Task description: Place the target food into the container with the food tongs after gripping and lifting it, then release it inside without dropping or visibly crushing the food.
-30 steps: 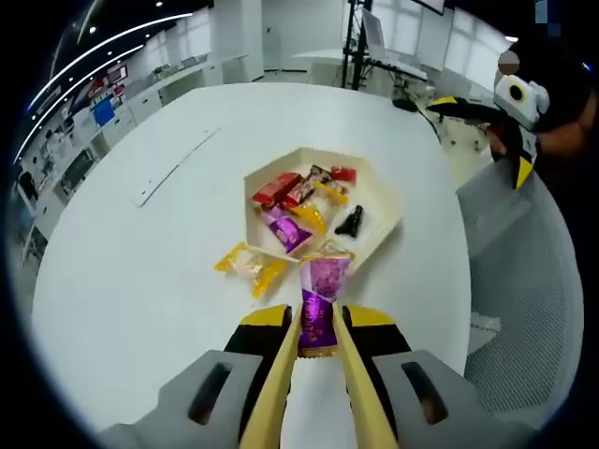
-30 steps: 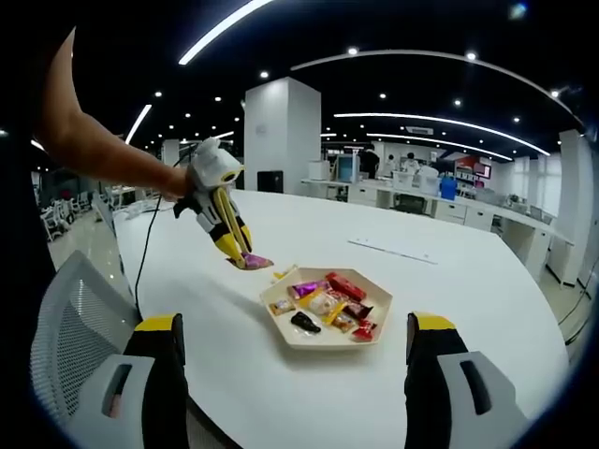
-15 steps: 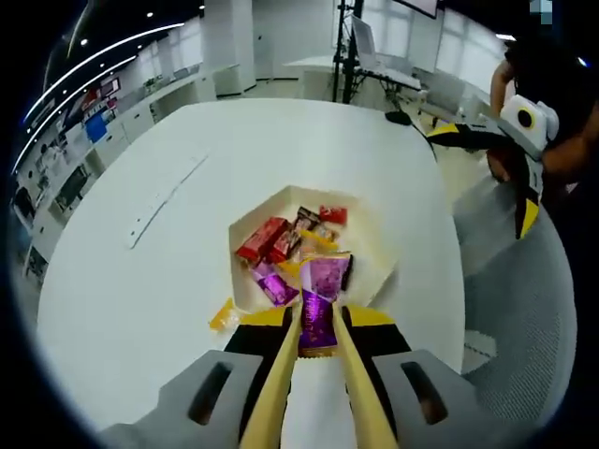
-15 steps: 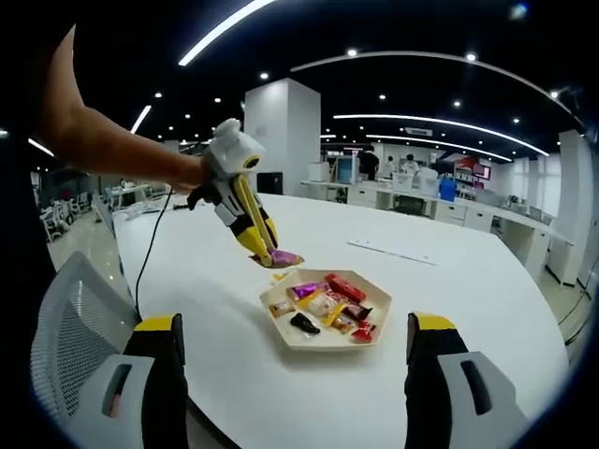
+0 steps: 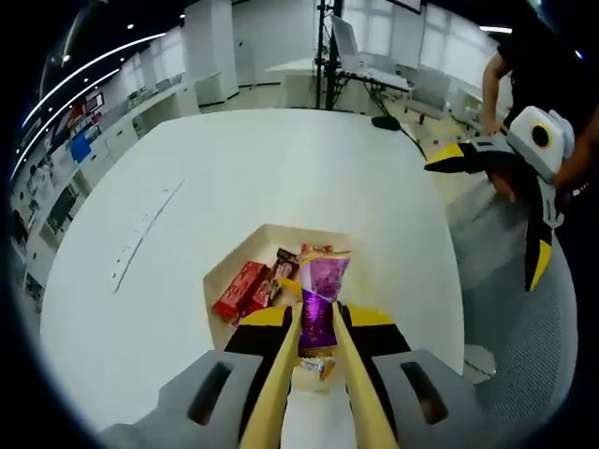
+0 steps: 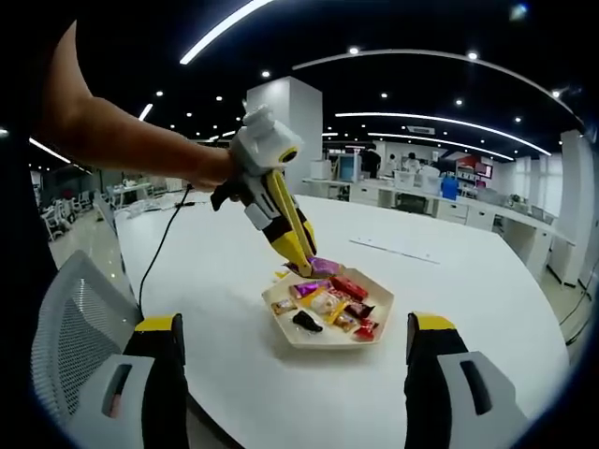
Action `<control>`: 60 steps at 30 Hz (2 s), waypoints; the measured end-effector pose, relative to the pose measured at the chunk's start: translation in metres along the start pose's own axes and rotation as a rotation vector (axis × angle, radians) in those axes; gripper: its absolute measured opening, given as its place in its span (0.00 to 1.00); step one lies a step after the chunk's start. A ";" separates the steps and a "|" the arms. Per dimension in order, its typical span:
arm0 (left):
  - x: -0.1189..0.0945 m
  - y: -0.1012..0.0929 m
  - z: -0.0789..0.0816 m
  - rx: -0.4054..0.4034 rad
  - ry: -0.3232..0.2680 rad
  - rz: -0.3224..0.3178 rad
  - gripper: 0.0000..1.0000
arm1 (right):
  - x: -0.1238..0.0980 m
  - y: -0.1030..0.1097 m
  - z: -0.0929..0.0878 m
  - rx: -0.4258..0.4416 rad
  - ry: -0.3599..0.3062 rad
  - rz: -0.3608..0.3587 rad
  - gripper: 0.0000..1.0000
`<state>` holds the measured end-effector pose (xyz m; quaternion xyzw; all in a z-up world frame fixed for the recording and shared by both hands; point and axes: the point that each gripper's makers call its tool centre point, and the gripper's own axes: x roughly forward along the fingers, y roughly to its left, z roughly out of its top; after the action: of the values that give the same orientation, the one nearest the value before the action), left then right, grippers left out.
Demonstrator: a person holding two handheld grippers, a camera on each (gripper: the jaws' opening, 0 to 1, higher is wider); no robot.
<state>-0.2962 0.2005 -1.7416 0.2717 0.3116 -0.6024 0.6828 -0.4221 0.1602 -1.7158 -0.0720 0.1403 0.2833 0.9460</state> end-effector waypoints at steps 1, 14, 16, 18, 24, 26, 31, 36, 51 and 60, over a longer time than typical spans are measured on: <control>0.002 -0.001 0.002 0.003 0.002 -0.002 0.17 | 0.000 0.000 0.000 -0.004 -0.001 -0.002 0.97; 0.016 -0.008 0.011 0.045 0.007 -0.028 0.18 | -0.001 -0.003 0.000 0.006 -0.001 -0.015 0.96; 0.015 -0.009 0.014 0.051 -0.006 -0.032 0.18 | -0.001 -0.003 0.000 0.006 -0.001 -0.013 0.97; 0.016 -0.010 0.018 0.088 -0.029 -0.028 0.21 | 0.000 -0.002 0.000 0.008 0.001 -0.011 0.97; 0.016 -0.013 0.013 0.074 -0.045 -0.044 0.23 | -0.001 -0.003 0.001 0.007 0.000 -0.014 0.97; 0.015 -0.010 0.011 0.081 -0.049 -0.036 0.23 | -0.001 -0.003 0.000 0.007 0.001 -0.014 0.97; 0.002 -0.005 0.015 0.054 -0.095 -0.015 0.24 | 0.000 -0.003 0.001 0.007 0.000 -0.015 0.97; -0.012 0.005 0.014 0.047 -0.130 0.016 0.25 | 0.000 -0.003 0.000 0.005 0.001 -0.015 0.97; -0.050 0.040 -0.026 -0.024 -0.180 0.133 0.25 | 0.000 -0.003 -0.001 0.005 0.005 -0.015 0.97; -0.063 0.059 -0.060 -0.038 -0.155 0.203 0.25 | -0.001 -0.003 0.000 0.009 0.000 -0.020 0.98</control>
<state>-0.2487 0.2938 -1.7345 0.2416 0.2404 -0.5434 0.7672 -0.4210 0.1569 -1.7153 -0.0691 0.1409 0.2733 0.9490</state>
